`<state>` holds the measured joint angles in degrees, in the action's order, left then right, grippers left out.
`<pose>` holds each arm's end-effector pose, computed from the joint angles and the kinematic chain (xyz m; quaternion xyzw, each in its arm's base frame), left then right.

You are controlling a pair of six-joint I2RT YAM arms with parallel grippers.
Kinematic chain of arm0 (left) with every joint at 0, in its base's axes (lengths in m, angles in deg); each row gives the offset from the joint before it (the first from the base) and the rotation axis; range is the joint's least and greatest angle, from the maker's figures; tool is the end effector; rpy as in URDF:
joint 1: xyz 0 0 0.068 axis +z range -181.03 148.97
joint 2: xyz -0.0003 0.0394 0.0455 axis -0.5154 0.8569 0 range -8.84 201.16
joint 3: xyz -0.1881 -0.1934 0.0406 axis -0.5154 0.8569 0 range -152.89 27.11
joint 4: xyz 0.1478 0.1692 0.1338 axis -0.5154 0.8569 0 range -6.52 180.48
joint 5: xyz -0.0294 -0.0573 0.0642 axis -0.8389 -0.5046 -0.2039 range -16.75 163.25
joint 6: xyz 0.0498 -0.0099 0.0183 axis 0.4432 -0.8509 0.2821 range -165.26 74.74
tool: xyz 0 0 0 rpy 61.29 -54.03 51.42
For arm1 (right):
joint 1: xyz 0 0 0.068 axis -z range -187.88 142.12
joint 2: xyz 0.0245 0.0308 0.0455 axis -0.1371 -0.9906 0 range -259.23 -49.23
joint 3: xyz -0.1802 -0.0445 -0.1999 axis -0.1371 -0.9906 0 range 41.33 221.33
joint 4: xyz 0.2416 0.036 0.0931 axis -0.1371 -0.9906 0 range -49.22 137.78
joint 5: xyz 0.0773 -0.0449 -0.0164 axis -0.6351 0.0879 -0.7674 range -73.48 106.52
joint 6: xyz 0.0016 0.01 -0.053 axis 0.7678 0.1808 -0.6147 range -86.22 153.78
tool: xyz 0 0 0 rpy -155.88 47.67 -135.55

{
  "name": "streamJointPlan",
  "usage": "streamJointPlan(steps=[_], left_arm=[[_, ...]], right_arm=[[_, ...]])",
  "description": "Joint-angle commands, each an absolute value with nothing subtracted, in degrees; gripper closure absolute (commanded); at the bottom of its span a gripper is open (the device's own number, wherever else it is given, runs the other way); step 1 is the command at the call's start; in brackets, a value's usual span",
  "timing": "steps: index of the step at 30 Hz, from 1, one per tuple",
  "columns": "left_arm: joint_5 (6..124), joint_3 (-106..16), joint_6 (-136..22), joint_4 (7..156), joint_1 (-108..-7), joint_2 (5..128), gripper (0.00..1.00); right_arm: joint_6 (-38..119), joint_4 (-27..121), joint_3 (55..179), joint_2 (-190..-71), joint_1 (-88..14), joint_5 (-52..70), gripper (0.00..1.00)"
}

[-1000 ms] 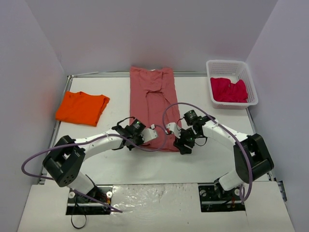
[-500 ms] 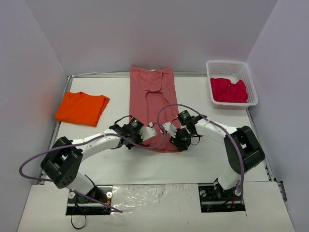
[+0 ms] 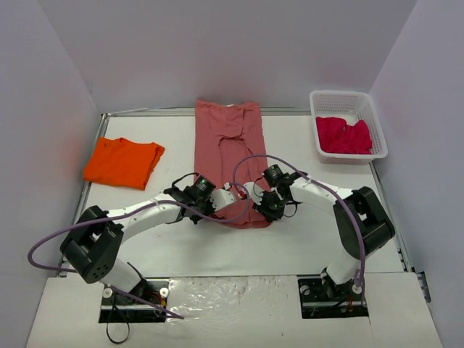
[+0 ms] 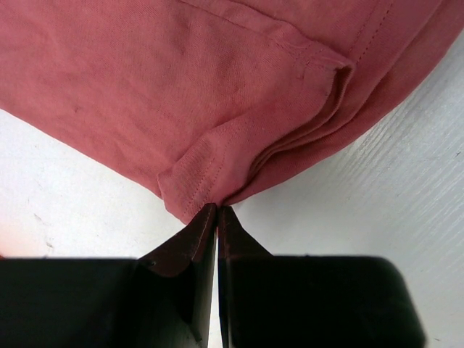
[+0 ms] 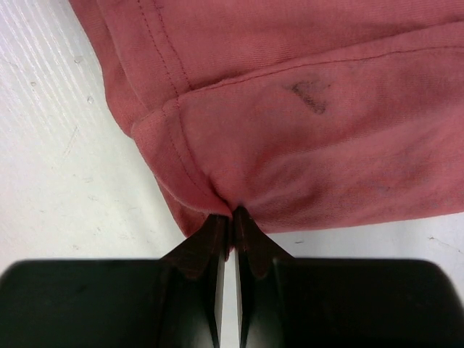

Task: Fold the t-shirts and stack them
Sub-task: Grab the bottom of the folded rectangular tshirt with both arms

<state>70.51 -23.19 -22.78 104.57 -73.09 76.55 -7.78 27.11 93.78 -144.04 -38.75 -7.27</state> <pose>0.2178 -0.1988 0.1938 0.5165 0.8050 -0.0720 0.2828 0.2604 0.1724 0.1608 -0.6010 0.7393 0.1783 0.2459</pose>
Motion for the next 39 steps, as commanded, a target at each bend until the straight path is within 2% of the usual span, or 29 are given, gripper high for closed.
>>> streamJointPlan(steps=[1,14,25,39], left_arm=[[70.97,-24.92,-22.14,105.19,-72.86,74.66,0.98],[70.53,-25.97,-19.16,109.58,-71.55,68.25,0.98],[62.8,-27.99,-15.9,117.23,-71.28,65.87,0.98],[56.29,-28.34,-12.04,123.29,-71.37,63.06,0.98]], right_arm=[[-5.95,22.21,93.44,-144.86,-39.69,-6.69,1.0],[-5.94,12.54,99.07,-140.99,-39.61,-7.12,1.0],[-7.79,3.58,106.01,-140.29,-39.52,-10.28,1.0],[-14.29,-4.6,108.13,-137.48,-39.78,-15.91,1.0]])
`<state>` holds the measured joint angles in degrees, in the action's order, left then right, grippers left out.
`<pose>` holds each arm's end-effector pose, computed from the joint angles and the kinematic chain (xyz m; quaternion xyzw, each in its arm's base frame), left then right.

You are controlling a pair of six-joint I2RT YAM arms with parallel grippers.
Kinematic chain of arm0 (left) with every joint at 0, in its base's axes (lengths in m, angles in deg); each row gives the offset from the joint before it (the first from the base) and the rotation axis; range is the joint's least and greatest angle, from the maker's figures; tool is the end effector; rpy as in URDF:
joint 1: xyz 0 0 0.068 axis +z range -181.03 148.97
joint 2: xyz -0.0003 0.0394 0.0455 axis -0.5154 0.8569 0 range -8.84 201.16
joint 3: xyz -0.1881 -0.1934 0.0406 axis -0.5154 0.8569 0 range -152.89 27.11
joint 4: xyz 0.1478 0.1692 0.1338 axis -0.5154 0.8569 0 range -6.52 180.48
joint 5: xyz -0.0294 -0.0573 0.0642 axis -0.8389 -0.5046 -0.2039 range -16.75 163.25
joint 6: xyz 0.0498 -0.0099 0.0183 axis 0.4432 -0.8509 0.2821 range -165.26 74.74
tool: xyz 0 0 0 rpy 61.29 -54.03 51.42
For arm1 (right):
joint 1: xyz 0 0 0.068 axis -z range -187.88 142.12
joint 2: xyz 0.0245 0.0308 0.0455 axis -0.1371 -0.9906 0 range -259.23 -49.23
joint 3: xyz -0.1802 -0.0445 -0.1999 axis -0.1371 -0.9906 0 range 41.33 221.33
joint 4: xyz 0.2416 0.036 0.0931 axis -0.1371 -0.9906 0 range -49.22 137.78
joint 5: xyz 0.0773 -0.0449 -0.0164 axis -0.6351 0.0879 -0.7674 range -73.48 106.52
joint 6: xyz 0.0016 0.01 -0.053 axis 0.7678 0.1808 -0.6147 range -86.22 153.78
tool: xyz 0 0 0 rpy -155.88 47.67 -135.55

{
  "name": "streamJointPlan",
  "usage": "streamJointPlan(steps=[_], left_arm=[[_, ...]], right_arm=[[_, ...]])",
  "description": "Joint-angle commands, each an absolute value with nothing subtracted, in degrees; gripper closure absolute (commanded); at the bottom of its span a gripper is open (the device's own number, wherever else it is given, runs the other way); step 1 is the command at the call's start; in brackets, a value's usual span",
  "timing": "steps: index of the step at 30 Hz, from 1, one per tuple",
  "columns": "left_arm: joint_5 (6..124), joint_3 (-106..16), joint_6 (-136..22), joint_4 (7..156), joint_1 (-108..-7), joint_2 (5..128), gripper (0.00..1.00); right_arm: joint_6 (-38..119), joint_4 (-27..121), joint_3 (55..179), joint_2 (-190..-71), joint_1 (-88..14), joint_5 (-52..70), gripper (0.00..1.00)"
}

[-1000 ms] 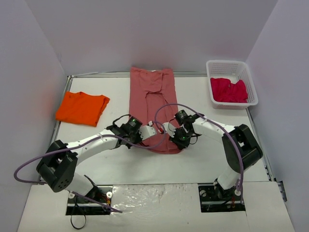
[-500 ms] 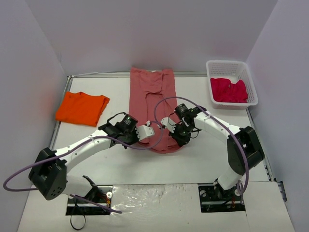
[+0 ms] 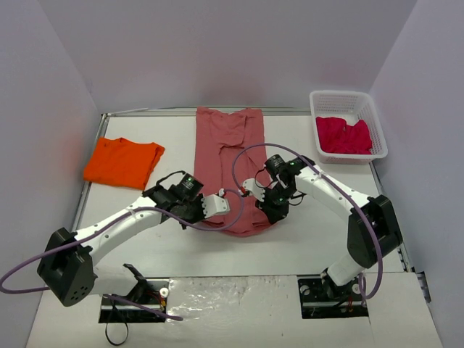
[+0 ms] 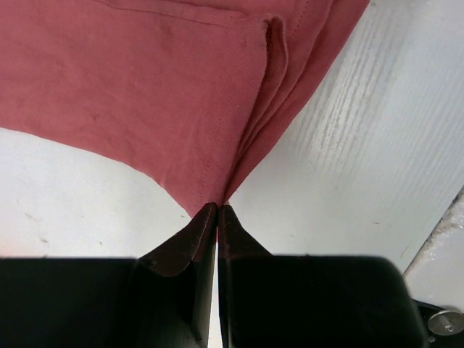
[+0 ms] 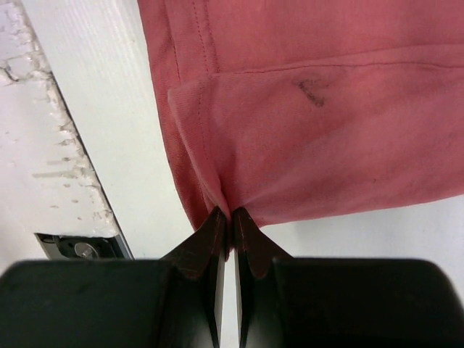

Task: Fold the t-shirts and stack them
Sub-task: Grab the bottom of the folded rectangular tshirt with both arms, then fold the folded rectangular tshirt in 1/3 of the way

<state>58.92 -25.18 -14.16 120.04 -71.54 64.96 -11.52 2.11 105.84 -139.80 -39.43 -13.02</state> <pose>0.1872 -0.1716 0.2409 0.5859 0.7536 -0.1419 0.2623 0.2481 0.1729 0.2240 -0.6250 0.7228 0.2315 0.1826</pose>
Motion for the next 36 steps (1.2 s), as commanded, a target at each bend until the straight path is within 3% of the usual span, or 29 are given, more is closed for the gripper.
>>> streamJointPlan(steps=[1,23,36], left_arm=[[56.29,-28.52,-11.95,123.39,-71.37,63.06,0.98],[71.22,-41.96,-10.46,122.68,-70.93,69.2,0.98],[69.12,-48.11,-8.69,119.87,-65.22,75.62,0.98]], right_arm=[[-14.38,-4.78,108.22,-137.56,-39.78,-15.74,1.0],[-16.14,-6.09,125.87,-150.13,-34.07,-11.96,1.0],[-15.44,-6.27,140.55,-158.38,-27.92,-12.57,1.0]])
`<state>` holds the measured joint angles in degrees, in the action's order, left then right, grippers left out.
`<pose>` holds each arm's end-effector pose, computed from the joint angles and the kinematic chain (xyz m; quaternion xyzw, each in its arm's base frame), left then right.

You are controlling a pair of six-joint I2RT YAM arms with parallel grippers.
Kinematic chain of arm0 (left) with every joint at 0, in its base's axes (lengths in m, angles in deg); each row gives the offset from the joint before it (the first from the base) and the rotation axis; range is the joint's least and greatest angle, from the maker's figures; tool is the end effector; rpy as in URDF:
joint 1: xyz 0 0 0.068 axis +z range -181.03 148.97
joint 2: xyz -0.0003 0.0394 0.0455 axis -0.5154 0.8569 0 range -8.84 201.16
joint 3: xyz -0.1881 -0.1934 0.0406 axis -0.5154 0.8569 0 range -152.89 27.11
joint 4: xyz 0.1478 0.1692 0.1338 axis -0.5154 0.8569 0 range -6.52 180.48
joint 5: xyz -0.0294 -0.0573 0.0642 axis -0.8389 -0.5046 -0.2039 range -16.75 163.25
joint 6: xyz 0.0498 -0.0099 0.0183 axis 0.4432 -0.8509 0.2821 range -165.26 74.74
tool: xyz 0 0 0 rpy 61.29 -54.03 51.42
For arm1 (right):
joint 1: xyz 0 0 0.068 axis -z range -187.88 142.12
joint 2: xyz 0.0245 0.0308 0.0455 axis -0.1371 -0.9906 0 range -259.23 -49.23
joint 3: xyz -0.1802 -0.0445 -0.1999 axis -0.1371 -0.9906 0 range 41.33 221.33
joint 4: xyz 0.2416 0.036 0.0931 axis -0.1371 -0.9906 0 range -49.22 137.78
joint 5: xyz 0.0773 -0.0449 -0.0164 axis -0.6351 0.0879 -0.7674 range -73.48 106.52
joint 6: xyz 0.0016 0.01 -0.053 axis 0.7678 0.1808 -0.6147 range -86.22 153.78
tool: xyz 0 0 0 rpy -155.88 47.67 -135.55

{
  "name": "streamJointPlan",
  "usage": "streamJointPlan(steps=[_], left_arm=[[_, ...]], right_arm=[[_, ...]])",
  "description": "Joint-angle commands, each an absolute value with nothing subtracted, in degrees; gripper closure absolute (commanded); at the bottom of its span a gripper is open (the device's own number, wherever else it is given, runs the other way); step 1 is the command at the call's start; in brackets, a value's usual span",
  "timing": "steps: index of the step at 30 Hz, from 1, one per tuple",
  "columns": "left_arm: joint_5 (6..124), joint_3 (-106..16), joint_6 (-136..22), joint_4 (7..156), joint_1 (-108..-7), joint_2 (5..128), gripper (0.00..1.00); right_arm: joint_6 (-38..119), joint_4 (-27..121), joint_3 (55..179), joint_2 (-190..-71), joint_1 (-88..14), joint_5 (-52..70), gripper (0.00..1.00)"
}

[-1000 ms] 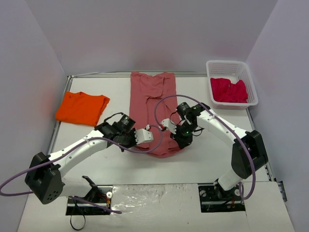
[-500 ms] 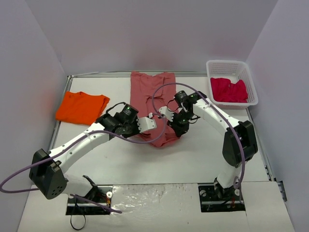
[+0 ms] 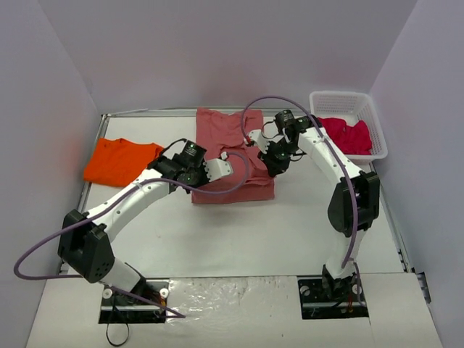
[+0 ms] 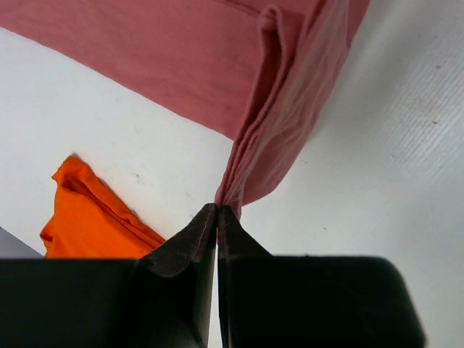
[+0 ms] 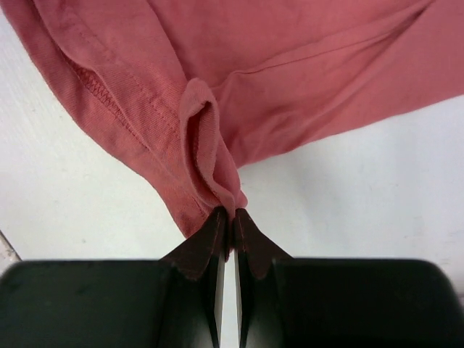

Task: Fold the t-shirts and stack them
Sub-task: Fold the folded rectangular tshirt in 1/3 of the way

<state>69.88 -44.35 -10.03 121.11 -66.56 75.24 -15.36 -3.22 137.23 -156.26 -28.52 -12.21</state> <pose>0.2552 -0.1849 0.2969 0.5524 0.7606 -0.0286 0.3399 0.3668 0.1565 0.2844 -0.5868 0.7370 0.1760 0.2855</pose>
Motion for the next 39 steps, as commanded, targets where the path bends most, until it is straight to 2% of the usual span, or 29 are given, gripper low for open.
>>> streamJointPlan(steps=[1,17,39], left_arm=[[69.12,-48.47,-8.61,119.35,-64.52,76.5,0.98],[66.49,-55.85,-5.97,116.97,-60.29,85.64,0.98],[67.36,-64.91,-5.79,111.96,-56.95,97.07,0.98]], right_arm=[[-15.35,-6.27,141.26,-159.0,-27.66,-12.75,1.0],[-15.08,-6.27,156.02,-172.1,-26.78,-13.37,1.0],[-15.26,-6.27,170.53,-183.09,-23.79,-13.1,1.0]])
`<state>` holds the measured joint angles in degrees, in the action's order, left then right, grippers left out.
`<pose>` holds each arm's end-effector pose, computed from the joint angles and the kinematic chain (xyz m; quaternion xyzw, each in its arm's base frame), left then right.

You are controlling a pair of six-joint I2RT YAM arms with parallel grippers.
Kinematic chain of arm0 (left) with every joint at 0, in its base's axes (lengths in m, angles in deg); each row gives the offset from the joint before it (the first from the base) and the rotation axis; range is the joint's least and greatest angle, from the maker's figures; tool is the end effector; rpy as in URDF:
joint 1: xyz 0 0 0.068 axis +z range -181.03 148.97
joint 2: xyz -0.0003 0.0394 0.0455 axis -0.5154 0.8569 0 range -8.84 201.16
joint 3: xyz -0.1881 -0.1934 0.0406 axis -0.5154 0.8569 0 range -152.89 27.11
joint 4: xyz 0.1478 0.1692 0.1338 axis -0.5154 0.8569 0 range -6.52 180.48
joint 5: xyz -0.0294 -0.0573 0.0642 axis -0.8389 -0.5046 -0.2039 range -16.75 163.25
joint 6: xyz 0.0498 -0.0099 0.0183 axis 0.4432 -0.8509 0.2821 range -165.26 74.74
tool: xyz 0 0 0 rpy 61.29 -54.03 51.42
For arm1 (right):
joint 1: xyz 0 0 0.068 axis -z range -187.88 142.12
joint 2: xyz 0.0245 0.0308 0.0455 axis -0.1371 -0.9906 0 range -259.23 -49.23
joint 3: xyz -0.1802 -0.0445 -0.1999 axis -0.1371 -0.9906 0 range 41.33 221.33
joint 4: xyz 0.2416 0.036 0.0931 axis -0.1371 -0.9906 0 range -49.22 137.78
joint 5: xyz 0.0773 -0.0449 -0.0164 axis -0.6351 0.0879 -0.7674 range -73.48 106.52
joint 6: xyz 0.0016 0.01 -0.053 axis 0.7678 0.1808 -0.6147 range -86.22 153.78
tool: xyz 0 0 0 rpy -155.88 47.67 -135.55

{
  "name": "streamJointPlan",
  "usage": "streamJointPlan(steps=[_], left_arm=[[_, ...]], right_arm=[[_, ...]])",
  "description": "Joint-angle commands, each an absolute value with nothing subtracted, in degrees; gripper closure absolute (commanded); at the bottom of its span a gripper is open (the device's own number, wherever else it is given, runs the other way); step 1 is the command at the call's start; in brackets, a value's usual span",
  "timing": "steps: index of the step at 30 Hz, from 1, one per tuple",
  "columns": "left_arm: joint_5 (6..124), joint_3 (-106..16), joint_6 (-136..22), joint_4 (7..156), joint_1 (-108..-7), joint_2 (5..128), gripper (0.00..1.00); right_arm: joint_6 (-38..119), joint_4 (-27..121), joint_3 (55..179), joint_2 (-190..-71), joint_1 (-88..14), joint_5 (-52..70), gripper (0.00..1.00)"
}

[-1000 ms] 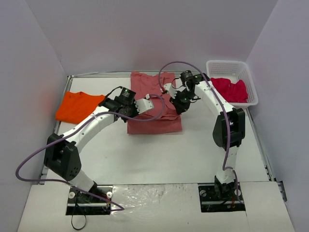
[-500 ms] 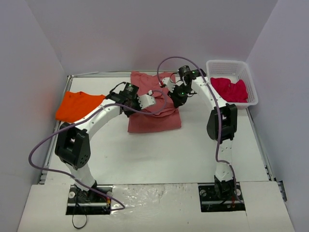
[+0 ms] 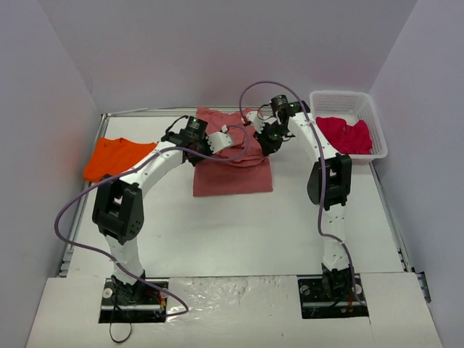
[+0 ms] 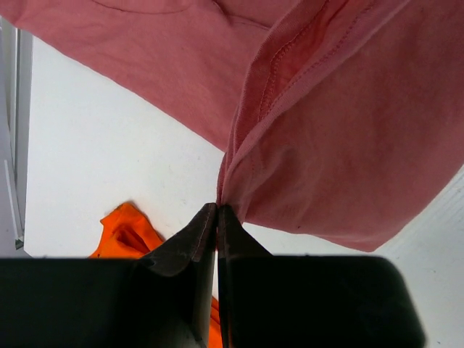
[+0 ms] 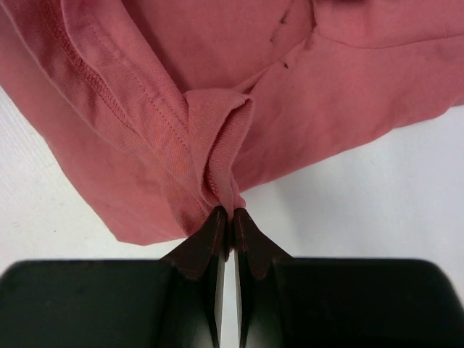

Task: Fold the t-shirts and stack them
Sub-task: Fold the folded rectangular tshirt in 1/3 of the way

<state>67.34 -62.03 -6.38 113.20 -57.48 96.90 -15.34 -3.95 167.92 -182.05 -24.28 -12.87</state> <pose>0.3737 -0.1901 0.2759 0.5164 0.7700 -0.0074 0.3746 0.4797 0.1594 0.2511 -0.5619 0.7440 0.1588 0.3249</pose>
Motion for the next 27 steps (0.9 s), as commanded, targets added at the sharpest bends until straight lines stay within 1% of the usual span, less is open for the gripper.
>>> streamJointPlan(steps=[1,11,27], left_arm=[[67.36,-65.43,-5.88,111.79,-56.87,97.59,0.98],[67.63,-66.75,-5.97,109.42,-55.37,101.28,0.97],[67.72,-70.88,-6.06,108.27,-54.14,107.18,0.98]], right_arm=[[-15.17,-6.27,171.31,-183.87,-23.87,-13.1,1.0],[-14.12,-4.96,177.47,-189.15,-23.52,-12.4,1.0],[-12.89,0.4,178.7,-192.32,-22.82,-10.2,1.0]])
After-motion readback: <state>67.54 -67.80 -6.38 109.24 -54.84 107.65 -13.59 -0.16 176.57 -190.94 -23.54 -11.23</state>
